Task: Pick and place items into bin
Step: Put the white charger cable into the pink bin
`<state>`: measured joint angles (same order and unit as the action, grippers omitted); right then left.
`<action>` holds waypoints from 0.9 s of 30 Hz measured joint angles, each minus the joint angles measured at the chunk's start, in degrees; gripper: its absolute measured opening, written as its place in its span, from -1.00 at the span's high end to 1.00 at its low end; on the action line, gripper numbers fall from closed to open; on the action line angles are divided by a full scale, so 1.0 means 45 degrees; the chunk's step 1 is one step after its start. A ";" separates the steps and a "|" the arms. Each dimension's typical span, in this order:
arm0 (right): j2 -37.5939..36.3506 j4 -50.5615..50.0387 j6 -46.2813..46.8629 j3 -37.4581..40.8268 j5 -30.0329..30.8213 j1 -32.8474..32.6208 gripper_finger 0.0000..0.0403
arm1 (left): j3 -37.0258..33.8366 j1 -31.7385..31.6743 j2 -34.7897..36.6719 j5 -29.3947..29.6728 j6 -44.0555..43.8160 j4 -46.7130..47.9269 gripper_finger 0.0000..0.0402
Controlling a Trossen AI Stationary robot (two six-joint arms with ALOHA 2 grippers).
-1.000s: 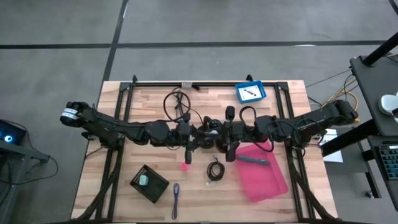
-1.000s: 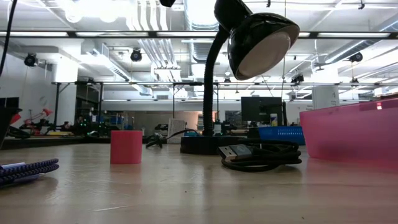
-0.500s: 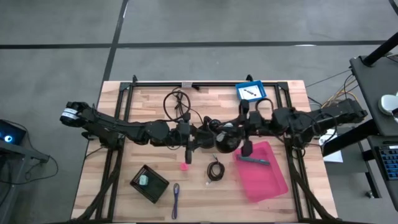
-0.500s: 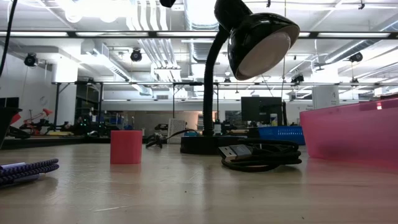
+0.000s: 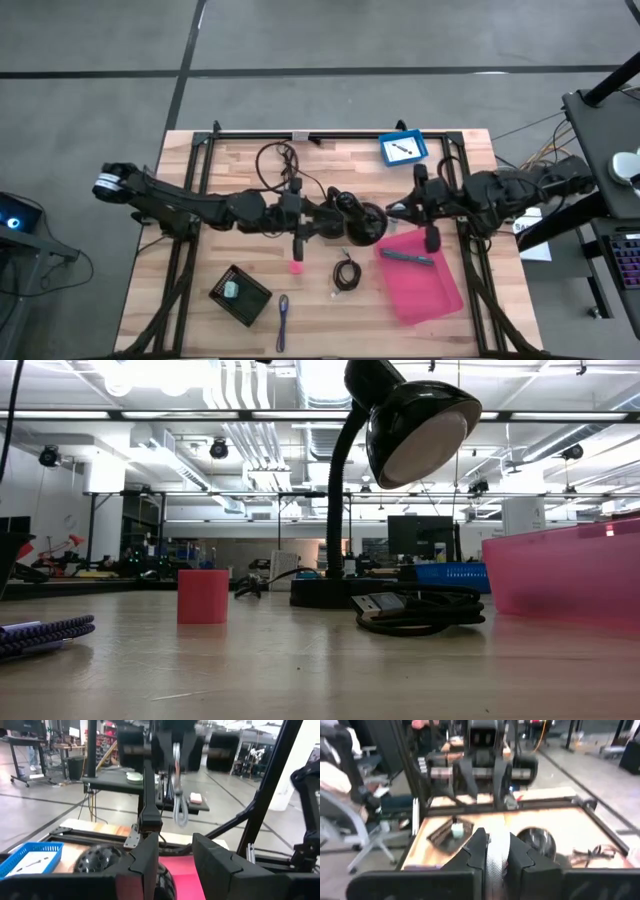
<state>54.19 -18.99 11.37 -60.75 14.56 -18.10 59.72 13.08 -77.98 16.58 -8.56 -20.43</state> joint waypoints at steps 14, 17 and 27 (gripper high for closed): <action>-0.0476 -0.4281 0.1880 0.0010 -0.0022 -0.1313 0.93 | -0.0092 0.0000 0.1106 0.0056 0.0112 0.0091 0.48; -0.0411 -0.5286 0.2462 0.0164 -0.0006 -0.1428 0.93 | -0.0142 0.0000 0.1113 0.0092 0.0117 0.0115 0.48; -0.0354 -0.5824 0.4016 0.1733 -0.0422 -0.1430 0.92 | -0.0282 0.0000 0.1113 0.0194 0.0107 0.0092 0.48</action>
<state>52.60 -45.20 29.45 -52.95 12.66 -24.53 58.46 13.08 -72.97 17.45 -8.08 -20.01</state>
